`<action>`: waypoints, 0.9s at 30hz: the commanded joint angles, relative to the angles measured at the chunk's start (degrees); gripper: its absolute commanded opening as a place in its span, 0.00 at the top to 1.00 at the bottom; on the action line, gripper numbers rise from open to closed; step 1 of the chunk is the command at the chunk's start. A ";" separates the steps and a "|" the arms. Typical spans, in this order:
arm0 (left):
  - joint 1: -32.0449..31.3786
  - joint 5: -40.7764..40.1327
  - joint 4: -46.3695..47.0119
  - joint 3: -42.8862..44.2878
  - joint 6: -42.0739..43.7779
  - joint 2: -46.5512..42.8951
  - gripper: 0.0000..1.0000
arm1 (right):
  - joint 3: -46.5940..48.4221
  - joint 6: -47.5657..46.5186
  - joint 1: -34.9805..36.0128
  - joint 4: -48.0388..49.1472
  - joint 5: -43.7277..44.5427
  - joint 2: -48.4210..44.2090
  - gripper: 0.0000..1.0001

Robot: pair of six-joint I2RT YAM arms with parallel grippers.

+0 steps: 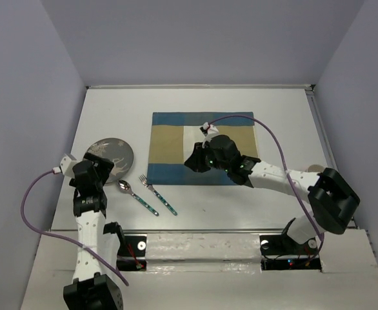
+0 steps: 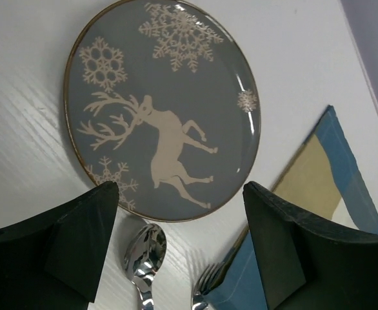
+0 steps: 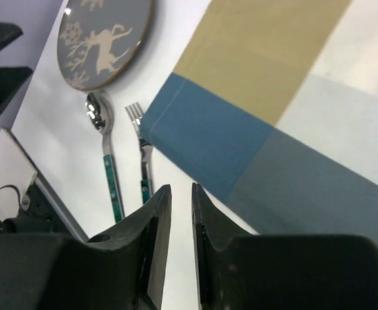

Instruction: Set the dinner table for one person

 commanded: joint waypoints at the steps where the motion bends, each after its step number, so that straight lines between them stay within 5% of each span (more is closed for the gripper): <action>1: 2.56 -0.75 1.29 -1.17 -2.84 4.17 0.11 | -3.13 -2.28 -2.52 -0.40 -3.84 -4.17 0.73; 6: 7.92 2.95 7.43 -6.16 -4.77 10.68 0.13 | -5.24 -2.55 -5.15 -0.84 -6.13 -8.31 0.73; 18: 8.63 5.23 30.28 -13.30 -12.24 23.68 0.29 | -7.53 -1.40 -5.68 -0.31 -6.57 -10.95 0.72; 20: 8.63 5.23 34.49 -14.08 -13.64 26.23 0.45 | -7.71 -1.23 -5.68 -0.14 -6.49 -10.95 0.73; 27: 8.63 7.78 46.55 -18.22 -16.03 30.90 0.77 | -7.88 -0.26 -5.68 0.83 -7.01 -10.08 0.73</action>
